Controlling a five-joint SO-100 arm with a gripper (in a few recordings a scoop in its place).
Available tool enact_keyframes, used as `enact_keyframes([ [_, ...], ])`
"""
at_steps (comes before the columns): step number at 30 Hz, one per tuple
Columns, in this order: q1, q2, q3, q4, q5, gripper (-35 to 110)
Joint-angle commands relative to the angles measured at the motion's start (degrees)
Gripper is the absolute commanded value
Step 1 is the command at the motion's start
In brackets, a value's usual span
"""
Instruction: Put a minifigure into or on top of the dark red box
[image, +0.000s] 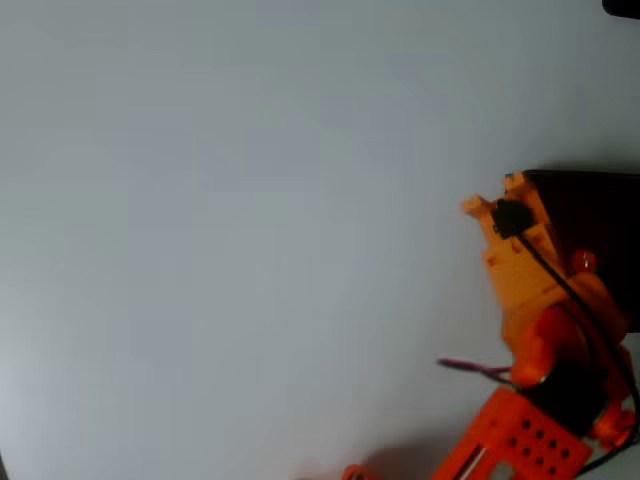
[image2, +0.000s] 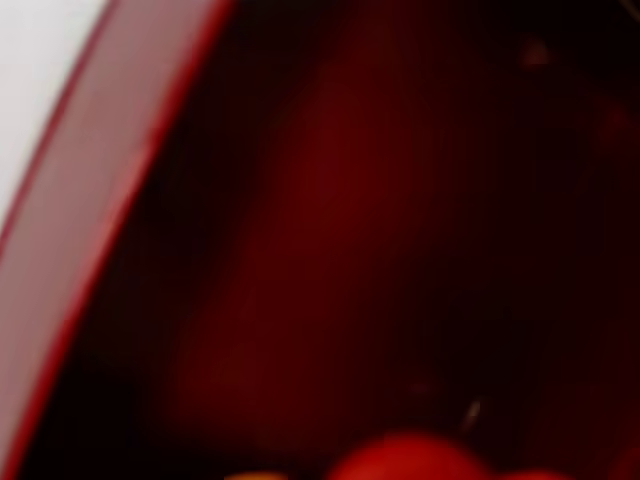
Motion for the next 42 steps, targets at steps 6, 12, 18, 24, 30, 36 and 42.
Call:
enact_keyframes([
  [6,2.11,-14.77,-12.04,-1.14,-1.67,0],
  [12,2.81,-20.48,-14.77,-1.41,-2.11,2],
  [18,2.90,-19.51,-14.15,0.00,-2.64,18],
  [24,1.49,-11.95,-9.05,1.05,-2.55,19],
  [30,-1.41,-1.05,-2.11,4.83,-3.52,18],
  [36,-7.38,11.16,7.73,6.77,-3.16,19],
  [42,-15.21,26.81,19.60,6.68,-0.88,19],
])
